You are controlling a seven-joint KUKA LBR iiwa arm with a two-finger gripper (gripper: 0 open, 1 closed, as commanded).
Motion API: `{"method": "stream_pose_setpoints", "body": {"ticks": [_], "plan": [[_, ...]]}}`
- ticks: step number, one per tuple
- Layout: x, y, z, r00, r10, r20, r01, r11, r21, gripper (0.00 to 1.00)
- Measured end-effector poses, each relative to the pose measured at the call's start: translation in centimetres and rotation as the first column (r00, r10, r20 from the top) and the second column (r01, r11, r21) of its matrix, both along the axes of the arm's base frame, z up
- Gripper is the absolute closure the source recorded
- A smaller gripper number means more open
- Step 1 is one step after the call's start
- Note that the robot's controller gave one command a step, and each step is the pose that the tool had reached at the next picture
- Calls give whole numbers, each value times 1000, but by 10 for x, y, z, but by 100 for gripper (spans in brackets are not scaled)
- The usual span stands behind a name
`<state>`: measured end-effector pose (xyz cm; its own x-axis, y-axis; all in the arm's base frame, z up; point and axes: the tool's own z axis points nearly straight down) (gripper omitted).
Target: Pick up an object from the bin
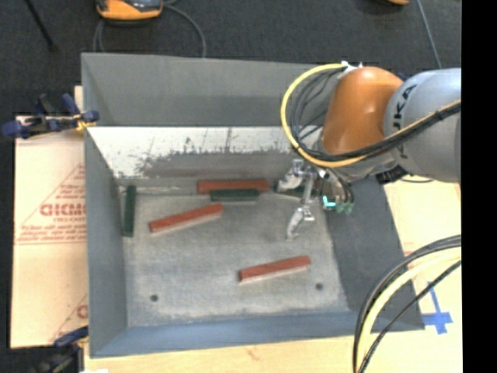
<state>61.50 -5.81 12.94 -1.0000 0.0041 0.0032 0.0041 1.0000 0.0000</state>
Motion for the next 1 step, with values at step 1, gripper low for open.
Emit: {"method": "stream_pose_setpoints", "body": {"ticks": [1], "plan": [[2, 0, 4, 1000, 1, 8, -1, 1000, -1, 0]]}}
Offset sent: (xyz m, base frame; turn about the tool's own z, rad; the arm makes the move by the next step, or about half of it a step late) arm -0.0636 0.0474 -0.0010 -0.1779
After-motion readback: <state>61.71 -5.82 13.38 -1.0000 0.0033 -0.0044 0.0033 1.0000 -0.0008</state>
